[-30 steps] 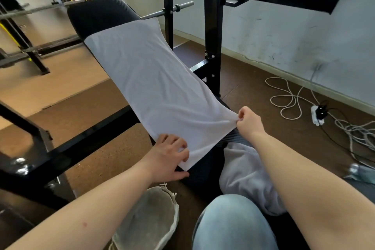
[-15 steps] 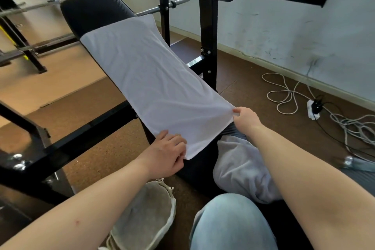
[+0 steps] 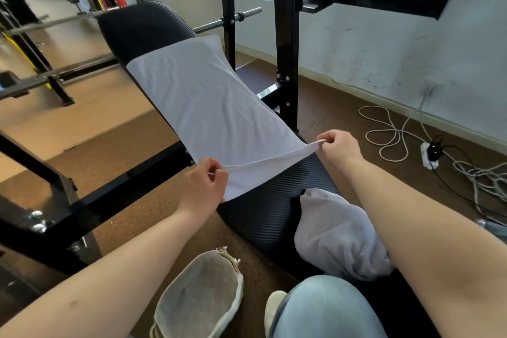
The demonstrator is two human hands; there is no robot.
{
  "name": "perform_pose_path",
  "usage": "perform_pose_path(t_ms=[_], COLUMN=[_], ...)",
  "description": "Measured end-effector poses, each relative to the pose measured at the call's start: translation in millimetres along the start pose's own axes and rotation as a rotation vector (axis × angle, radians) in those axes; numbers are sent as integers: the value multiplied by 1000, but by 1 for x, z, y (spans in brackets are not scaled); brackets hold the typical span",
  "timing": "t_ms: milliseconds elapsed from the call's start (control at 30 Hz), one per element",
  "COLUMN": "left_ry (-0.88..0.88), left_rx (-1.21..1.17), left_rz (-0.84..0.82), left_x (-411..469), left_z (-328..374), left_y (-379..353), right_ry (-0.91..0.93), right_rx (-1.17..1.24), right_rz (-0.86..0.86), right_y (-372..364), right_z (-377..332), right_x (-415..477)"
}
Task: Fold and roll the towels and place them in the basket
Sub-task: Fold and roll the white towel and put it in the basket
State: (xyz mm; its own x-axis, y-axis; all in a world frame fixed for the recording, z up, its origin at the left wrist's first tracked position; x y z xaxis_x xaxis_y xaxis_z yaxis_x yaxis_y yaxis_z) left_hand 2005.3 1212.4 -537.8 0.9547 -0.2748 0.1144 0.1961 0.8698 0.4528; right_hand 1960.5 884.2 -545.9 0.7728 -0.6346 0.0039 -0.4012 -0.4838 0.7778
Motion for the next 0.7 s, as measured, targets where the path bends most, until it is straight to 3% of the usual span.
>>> perform_pose_path(t_ms=[233,333,467,700], left_ry=[169,177,153,94], left_rx=[-356,-453,-446,-379], left_rz=[165,162,139,238], left_x=[36,54,74,114], left_z=[7,8,6,8], left_y=[26,38,55,81], right_ry=[71,59,18,185], right_rx=[232,338,483,353], right_rz=[51,55,33,61], right_y=[2,-1,-6,-10], right_z=[-55,-81,-112,-157], right_x=[29,40,54,86])
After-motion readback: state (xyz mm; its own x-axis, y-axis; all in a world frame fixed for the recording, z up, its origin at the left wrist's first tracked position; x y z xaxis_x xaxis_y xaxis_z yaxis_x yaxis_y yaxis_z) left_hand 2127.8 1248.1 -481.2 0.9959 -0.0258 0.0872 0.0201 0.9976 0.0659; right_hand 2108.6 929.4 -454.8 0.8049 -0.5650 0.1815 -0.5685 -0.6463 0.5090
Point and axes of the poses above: each hand's wrist, its own x-axis towards the middle knuckle, its own y-axis out of the back of the hand, z = x × y, the point moved 1 cm from there along x, towards the middle knuckle, and after that the axes turned 8 degrees about -x, right-handed, at the moved point
